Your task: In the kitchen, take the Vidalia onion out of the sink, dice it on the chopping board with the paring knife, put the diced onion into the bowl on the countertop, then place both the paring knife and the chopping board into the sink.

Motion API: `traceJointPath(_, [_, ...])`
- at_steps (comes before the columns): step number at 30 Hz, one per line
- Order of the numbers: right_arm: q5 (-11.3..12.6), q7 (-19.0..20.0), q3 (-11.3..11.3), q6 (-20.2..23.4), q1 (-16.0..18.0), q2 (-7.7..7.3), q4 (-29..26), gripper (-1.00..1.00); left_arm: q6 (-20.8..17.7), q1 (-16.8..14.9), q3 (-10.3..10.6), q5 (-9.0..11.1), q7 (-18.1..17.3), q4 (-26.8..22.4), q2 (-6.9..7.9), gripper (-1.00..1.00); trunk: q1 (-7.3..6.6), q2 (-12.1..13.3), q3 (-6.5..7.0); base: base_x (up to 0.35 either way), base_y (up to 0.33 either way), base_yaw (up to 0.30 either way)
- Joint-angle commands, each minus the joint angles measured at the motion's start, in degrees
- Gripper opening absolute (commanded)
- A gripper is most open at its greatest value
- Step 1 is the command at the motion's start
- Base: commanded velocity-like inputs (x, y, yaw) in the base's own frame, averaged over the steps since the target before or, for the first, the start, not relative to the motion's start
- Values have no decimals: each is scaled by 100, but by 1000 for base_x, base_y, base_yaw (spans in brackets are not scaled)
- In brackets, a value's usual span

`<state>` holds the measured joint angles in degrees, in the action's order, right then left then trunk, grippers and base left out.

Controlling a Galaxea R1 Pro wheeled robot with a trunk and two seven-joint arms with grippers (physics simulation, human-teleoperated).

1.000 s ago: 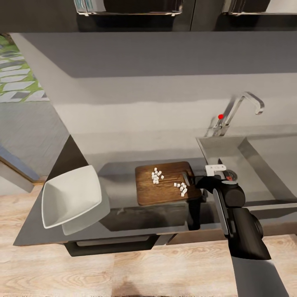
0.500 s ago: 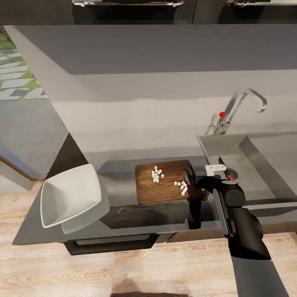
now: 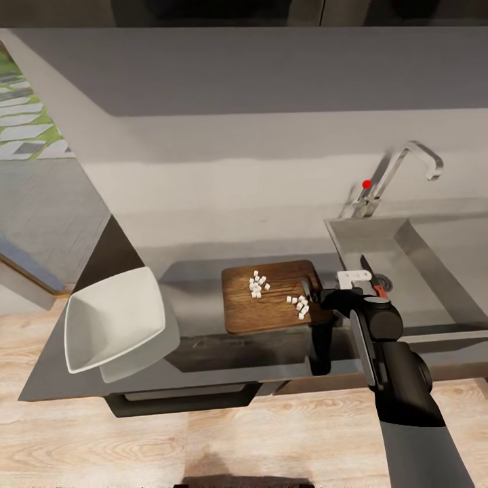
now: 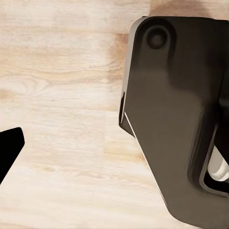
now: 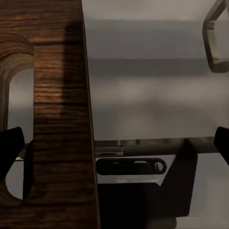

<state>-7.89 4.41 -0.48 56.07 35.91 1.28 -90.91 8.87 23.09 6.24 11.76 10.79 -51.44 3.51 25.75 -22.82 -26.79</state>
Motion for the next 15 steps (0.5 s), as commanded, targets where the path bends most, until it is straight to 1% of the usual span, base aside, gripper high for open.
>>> traceJointPath(1, [-56, 46, -5, 27, 4, 2, -6, 100, 19, 0, 36, 55, 46, -7, 10, 100, 3, -10, -15, 0, 0, 0])
traceJointPath(8, [-62, 43, -5, 34, 4, -9, -1, 100, 19, -2, 35, 53, 46, -7, 10, 100, 3, -10, -60, 0, 0, 0])
traceJointPath(14, [-63, 43, 3, 27, 4, -14, 36, 100, 19, 0, 36, 54, 46, -7, 10, 100, 3, -10, -66, 0, 0, 0])
traceJointPath(15, [-19, 34, 30, 9, -28, 20, 45, 100, 52, -6, 69, 37, 28, -40, -6, 100, 3, -10, -65, 0, 0, 0])
